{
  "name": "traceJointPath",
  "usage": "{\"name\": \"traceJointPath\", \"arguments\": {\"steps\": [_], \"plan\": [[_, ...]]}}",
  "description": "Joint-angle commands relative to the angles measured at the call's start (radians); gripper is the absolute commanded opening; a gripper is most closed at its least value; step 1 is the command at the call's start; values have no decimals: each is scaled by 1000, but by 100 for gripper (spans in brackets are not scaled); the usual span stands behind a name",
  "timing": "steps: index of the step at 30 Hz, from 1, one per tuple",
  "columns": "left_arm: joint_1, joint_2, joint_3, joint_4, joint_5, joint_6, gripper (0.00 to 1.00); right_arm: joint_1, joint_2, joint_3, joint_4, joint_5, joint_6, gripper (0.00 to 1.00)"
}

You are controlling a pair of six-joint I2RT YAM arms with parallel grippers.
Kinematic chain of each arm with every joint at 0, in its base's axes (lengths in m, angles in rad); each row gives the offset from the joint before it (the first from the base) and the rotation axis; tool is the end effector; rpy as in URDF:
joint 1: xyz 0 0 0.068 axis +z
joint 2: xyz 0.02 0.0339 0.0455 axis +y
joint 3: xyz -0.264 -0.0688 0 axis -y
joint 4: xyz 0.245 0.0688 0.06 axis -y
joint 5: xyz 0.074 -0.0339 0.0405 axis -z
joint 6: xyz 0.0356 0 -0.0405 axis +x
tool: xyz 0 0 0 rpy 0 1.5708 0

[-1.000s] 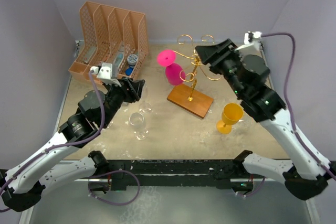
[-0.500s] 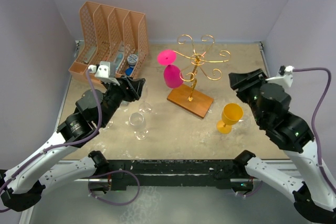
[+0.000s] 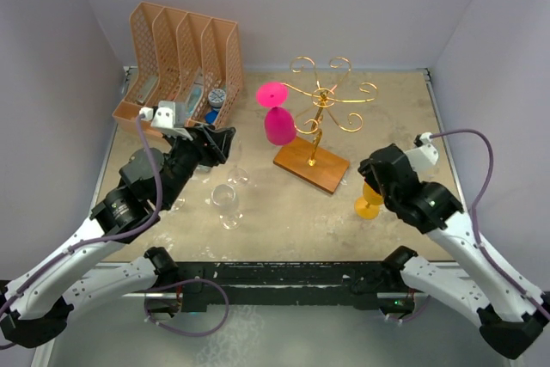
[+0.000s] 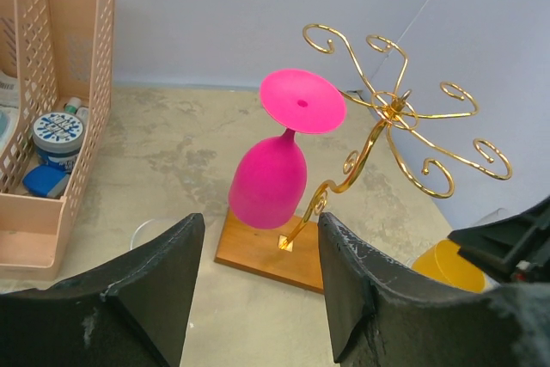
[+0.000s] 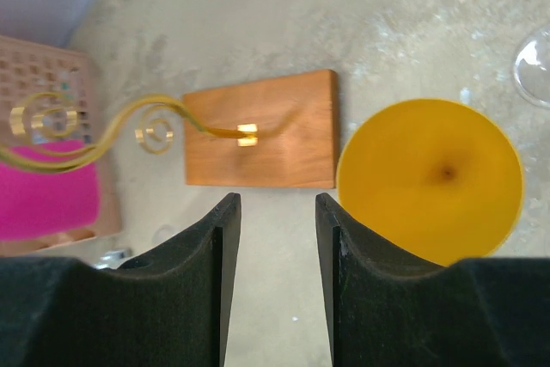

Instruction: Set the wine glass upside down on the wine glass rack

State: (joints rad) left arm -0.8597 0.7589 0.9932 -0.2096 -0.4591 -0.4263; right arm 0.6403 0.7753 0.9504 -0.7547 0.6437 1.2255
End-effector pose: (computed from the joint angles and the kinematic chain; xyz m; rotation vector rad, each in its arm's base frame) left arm 0.1155 -0.1099 0.4130 -0.0292 1.5863 -0.6597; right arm 0.1314 0.0713 0.3439 0.9336 1.8337 0.4774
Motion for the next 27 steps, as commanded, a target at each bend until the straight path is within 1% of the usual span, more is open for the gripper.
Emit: {"name": "traceJointPath", "arguments": {"steps": [1,6,12,16,22,27], "plan": [[0,-21,41,44,-13,8,53,-2,94,-35,-6,75,114,43],[-1,-31,42,40,-14,6,53,-2,137,-38,-6,92,149,44],[-2,-41,41,37,-23,12,53,-2,126,-29,-6,110,149,44],[-1,-42,42,36,-23,12,53,-2,114,-14,-6,124,139,41],[-2,-50,39,38,-23,11,53,-2,149,-31,-6,103,185,36],[-1,-56,42,36,-21,10,53,-2,163,-38,-6,97,212,34]]}}
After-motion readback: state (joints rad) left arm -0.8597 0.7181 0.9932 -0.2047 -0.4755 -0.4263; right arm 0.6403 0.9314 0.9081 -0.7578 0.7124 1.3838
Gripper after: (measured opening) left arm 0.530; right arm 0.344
